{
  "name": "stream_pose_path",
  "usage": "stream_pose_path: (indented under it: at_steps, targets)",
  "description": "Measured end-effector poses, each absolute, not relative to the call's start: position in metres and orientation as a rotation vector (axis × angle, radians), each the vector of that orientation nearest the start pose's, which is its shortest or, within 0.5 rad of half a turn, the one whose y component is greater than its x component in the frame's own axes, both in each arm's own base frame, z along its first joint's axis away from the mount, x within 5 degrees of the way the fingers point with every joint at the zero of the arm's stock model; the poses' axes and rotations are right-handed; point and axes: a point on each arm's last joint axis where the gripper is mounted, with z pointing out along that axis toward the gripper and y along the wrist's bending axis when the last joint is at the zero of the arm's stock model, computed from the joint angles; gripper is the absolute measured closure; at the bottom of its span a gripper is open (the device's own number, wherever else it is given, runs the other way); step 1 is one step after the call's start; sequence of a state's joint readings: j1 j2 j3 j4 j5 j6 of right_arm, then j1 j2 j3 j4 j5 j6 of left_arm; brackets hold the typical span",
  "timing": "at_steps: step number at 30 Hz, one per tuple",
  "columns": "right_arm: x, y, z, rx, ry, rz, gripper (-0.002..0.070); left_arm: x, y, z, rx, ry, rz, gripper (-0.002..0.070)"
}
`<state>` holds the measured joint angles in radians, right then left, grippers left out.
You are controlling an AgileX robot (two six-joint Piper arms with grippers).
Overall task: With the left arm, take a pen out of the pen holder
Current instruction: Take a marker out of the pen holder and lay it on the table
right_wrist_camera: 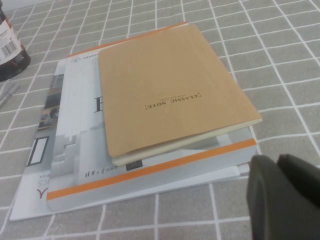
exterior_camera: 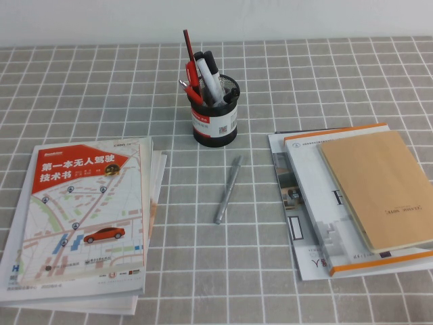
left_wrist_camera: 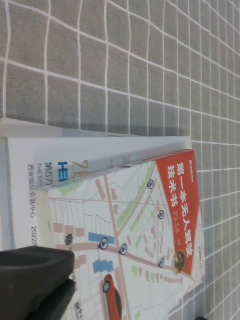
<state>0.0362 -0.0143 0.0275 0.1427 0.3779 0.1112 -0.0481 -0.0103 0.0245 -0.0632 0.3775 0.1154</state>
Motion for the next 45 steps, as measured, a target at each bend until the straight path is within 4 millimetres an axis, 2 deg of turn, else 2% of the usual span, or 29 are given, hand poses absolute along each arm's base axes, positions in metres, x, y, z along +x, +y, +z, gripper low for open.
stream_pose_path:
  at_steps: [7,15,22,31,34,37,39,45]
  targets:
    - [0.052,0.007,0.171,0.159,1.871,0.242,0.0689,0.054,-0.008,0.179,-0.003,1.796,-0.162,0.0677]
    - [0.052,0.007,0.171,0.159,1.871,0.242,0.0689,0.056,-0.007,0.198,-0.286,1.566,-0.428,0.0677]
    - [0.052,0.007,0.171,0.159,1.871,0.242,0.0689,0.056,-0.004,0.205,-0.536,1.447,-0.66,0.0677]
    - [0.052,0.007,0.171,0.159,1.871,0.242,0.0689,0.056,0.003,0.21,-0.675,1.335,-0.743,0.0677]
    - [0.052,0.007,0.171,0.159,1.871,0.242,0.0689,0.056,-0.004,0.205,-0.641,1.416,-0.77,0.0677]
    - [0.052,0.007,0.171,0.159,1.871,0.242,0.0689,0.057,-0.016,0.199,-0.529,1.596,-0.778,0.0677]
    - [0.052,0.007,0.171,0.159,1.871,0.242,0.0689,0.058,-0.021,0.208,-0.418,1.685,-0.743,0.0677]
    - [0.052,0.007,0.171,0.159,1.871,0.242,0.0689,0.078,-0.028,0.271,-0.066,1.752,-0.534,0.0654]
